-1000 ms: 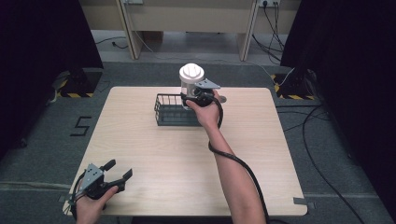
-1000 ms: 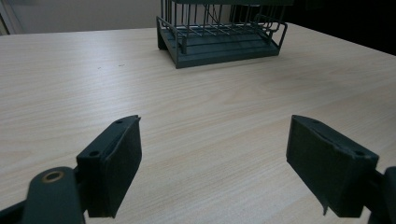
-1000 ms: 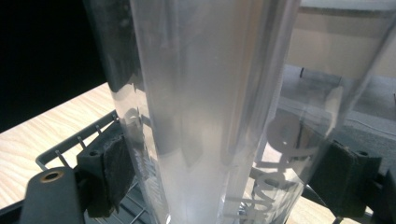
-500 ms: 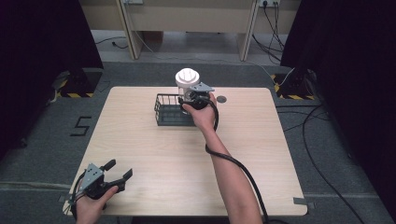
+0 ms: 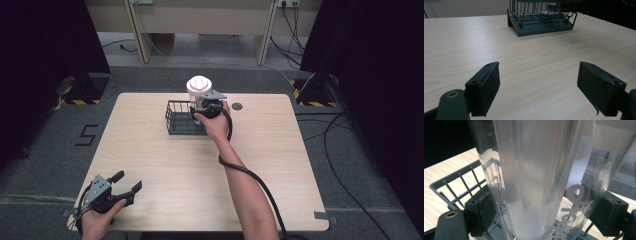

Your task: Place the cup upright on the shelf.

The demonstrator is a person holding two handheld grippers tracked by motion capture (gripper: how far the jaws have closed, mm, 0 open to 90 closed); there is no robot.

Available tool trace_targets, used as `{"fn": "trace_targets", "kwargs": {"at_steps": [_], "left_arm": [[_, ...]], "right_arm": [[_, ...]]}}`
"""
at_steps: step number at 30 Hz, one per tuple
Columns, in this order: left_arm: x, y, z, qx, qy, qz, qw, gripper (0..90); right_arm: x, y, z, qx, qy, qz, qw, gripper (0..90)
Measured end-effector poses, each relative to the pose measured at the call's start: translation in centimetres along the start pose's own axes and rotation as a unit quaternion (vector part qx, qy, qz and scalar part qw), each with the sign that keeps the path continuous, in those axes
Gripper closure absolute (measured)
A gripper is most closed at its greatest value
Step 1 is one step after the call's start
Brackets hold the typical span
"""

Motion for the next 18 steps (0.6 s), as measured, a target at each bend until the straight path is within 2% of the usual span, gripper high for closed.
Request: {"fn": "trace_targets", "kwargs": {"at_steps": [8,18], "left_arm": [[0.01,0.01,0.02,0.000,0.000,0.000,1.0000,17.9],[0.02,-0.01,0.09,-0.001,-0.001,0.000,1.0000,18.0]], "right_arm": [[-0.34,-0.15,0.06,-0.005,-0.005,-0.008,0.9999,18.0],[-0.52,-0.04,-0.15,-0.009,0.007,-0.017,0.9998,17.6]]}}
Point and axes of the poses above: each handheld gripper's, and its own axes: y roughly backward along the jaws, x roughly out of its top, z roughly to its right, the point moved 7 cm from there along -y, roughly forward along the jaws, and after that the axes turned 9 degrees about -y, right-handed, at the moved point
